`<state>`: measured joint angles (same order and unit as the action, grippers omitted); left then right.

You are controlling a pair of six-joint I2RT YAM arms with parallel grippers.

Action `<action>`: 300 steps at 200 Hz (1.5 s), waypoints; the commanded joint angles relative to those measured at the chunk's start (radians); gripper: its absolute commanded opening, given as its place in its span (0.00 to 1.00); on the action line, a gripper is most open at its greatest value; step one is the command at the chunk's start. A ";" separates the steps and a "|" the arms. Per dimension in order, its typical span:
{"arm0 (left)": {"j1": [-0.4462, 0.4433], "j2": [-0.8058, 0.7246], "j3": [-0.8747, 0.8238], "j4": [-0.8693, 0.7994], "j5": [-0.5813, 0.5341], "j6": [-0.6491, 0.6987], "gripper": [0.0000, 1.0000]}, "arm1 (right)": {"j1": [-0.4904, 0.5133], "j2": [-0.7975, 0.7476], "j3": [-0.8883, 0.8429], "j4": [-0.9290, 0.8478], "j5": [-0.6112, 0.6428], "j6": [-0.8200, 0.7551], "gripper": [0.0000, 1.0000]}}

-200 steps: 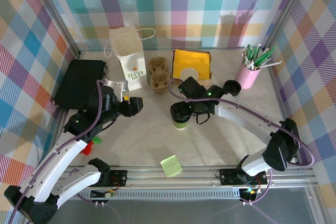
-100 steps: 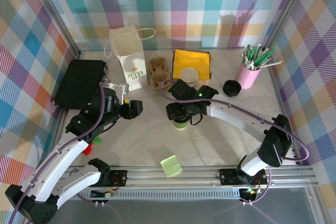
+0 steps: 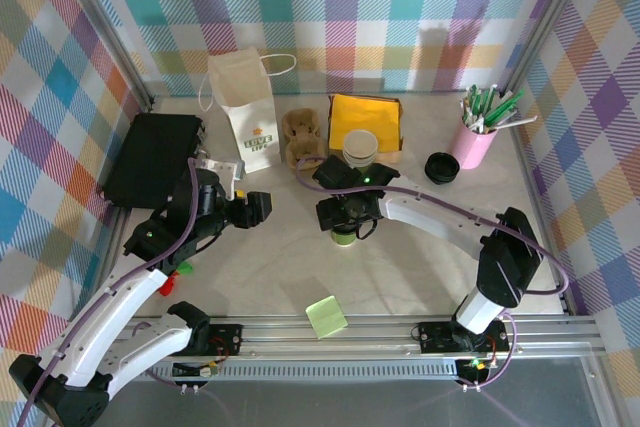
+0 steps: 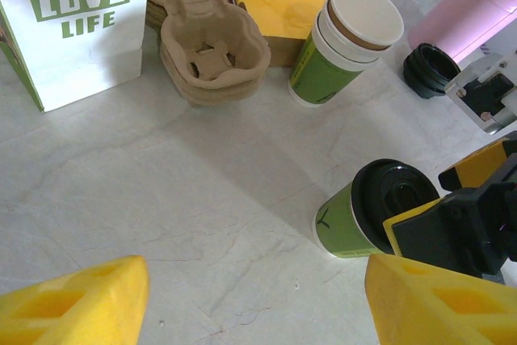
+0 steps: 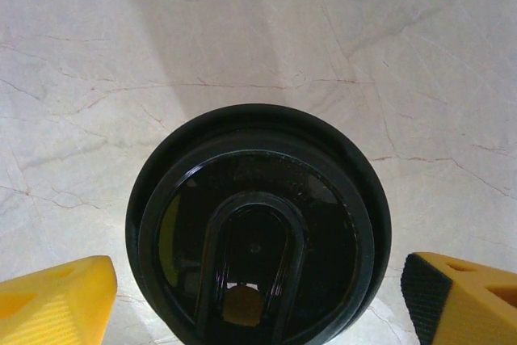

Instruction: Pack the takeout coffee

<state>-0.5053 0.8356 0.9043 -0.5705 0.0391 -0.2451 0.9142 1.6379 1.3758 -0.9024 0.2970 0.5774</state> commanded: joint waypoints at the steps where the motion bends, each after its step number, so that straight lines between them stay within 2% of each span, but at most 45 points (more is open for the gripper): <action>1: 0.008 -0.011 -0.012 0.030 -0.001 0.014 0.71 | 0.006 0.009 0.020 -0.011 0.019 0.030 0.90; 92: 0.008 -0.014 -0.018 0.035 -0.007 0.014 0.71 | 0.008 0.031 0.024 -0.018 0.023 0.042 0.79; 175: 0.008 -0.007 -0.022 0.039 -0.012 0.014 0.74 | 0.018 0.070 0.045 -0.067 0.040 0.046 0.82; 234: 0.008 -0.008 -0.022 0.040 -0.021 0.019 0.75 | 0.025 0.091 0.061 -0.089 0.051 0.035 0.74; 300: 0.008 -0.001 -0.010 0.036 -0.019 0.022 0.76 | -0.012 0.056 0.034 -0.118 0.103 0.013 0.73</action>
<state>-0.5053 0.8356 0.8871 -0.5468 0.0319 -0.2417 0.9264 1.7077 1.4216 -0.9558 0.3542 0.6128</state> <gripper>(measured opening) 0.754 0.733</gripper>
